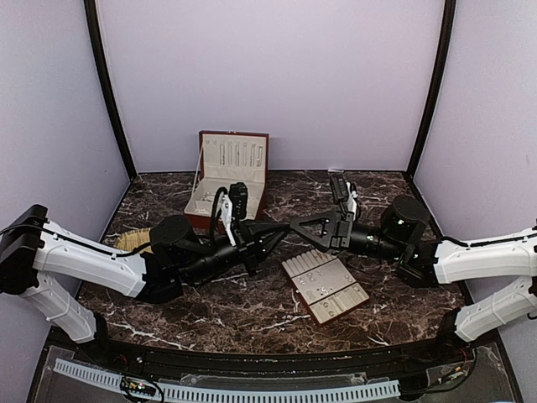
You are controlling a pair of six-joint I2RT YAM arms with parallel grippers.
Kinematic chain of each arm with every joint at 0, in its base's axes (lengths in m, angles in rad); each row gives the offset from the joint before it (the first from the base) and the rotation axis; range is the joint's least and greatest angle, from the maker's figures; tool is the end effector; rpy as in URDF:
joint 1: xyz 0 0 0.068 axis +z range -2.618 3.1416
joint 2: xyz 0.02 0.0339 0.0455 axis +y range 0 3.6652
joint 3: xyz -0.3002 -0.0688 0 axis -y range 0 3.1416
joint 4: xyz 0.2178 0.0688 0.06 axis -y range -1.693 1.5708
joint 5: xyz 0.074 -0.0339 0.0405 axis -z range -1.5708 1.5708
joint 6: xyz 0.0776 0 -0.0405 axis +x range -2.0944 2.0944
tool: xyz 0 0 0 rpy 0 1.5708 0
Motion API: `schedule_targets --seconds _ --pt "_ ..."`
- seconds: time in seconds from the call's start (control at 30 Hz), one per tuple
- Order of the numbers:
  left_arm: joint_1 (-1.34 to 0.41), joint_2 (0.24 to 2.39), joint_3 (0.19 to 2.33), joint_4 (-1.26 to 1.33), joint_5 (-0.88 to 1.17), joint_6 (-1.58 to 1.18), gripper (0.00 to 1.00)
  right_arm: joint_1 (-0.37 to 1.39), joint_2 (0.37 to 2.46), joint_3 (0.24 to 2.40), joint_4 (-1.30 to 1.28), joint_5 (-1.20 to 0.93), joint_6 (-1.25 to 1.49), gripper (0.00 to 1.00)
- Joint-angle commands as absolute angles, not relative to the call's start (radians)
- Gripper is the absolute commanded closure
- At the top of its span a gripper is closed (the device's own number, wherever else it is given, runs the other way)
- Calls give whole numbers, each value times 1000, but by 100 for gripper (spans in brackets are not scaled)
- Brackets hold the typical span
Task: Organize the mixed jewelry
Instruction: Pass from the left arm to the right
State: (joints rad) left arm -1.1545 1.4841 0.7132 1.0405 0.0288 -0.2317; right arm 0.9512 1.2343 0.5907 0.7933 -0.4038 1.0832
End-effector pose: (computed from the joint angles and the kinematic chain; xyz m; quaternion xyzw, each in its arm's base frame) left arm 0.1347 -0.3102 0.3442 0.2799 0.5372 -0.5151 0.6065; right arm 0.1348 0.2415 0.3358 -0.1095 0.6476 0.7005 0.2792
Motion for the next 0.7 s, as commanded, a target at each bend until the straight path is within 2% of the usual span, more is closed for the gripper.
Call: schedule_targets --seconds 0.0,0.33,0.5,0.67 --pt "-1156 1494 707 1067 43 -236 100 962 1216 592 835 -390 1083 81" --pt "-1157 1497 719 1042 50 -230 100 961 1204 592 792 -367 1065 82" --pt "-1157 1505 734 1008 55 -206 100 962 1205 606 753 -363 1059 68" --pt "-1157 1506 736 980 40 -177 100 962 1194 615 705 -350 1045 64"
